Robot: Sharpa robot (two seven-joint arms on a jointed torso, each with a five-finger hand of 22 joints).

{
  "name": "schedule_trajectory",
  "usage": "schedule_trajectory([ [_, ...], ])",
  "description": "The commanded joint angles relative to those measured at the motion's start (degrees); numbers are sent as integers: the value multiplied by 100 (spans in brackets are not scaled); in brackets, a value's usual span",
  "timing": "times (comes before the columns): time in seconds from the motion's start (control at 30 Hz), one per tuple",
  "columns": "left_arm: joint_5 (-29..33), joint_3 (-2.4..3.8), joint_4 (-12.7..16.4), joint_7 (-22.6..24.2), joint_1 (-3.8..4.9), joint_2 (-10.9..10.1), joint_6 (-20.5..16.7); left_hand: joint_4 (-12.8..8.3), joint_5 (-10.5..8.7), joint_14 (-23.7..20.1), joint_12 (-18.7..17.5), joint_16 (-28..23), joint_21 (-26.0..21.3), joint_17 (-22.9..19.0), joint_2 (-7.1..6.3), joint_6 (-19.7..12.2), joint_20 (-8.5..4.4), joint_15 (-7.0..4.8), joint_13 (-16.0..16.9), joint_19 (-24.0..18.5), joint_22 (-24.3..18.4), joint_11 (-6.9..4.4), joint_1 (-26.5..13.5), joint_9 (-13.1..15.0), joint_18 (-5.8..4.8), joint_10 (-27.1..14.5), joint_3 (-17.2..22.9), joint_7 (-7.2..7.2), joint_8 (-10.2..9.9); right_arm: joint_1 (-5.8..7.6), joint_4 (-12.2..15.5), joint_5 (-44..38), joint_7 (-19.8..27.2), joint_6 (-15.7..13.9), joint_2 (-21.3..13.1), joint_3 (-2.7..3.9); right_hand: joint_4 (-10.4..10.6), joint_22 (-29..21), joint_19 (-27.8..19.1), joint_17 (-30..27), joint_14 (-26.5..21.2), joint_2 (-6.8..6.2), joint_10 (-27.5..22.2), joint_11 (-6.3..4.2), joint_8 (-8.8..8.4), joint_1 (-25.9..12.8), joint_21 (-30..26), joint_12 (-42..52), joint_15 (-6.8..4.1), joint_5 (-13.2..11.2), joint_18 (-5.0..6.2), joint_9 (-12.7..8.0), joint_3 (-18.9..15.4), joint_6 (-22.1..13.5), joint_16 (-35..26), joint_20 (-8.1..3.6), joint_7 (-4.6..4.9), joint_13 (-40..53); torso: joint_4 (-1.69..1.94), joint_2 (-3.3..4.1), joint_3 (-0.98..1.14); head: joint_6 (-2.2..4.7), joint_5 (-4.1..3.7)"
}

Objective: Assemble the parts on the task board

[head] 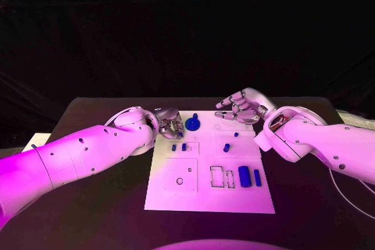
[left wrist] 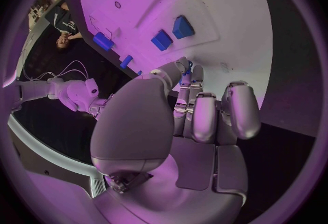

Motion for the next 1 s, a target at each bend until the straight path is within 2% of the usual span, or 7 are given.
schedule_trajectory([
  [0.03, -103, -6, -12, -124, -12, 19, 180, 11, -34, 196, -40, -8, 15, -13, -2, 31, 12, -31, -2, 19, 129, -17, -85, -4, -72, 41, 8, -14, -27, -4, 8, -53, 9, 65, 5, 0, -9, 8, -27, 810, 442, 39, -25, -17, -8, -2, -21, -18, -40, 39, 37, 10, -8, 35, -27, -12, 14, -5, 5, 1, -7, 6, 2],
  [0.73, -93, -8, -15, -83, -43, 75, 165, 2, -35, 192, -48, -6, 36, -31, 26, 90, 4, -49, 9, 24, 152, -44, -109, -3, -75, 105, -9, -46, -14, -4, -8, -41, 9, 76, 17, 0, -9, 8, -27, 810, 442, 39, -25, -17, -8, -2, -21, -18, -40, 39, 37, 10, -8, 35, -27, -12, 14, -5, -1, 0, 0, -21, 0],
  [1.0, -75, -8, -1, -80, -44, 71, 162, -6, -36, 190, -49, -8, 34, -42, 31, 114, -1, -56, 14, 23, 153, -54, -112, -2, -74, 128, -16, -56, -7, -6, -16, -38, 8, 81, 27, 0, -4, -3, -29, 807, 442, 45, -23, -17, -7, -5, -30, -15, -41, 42, 39, 11, -13, 41, -32, -13, 14, -7, 2, 0, -3, -26, -3],
])
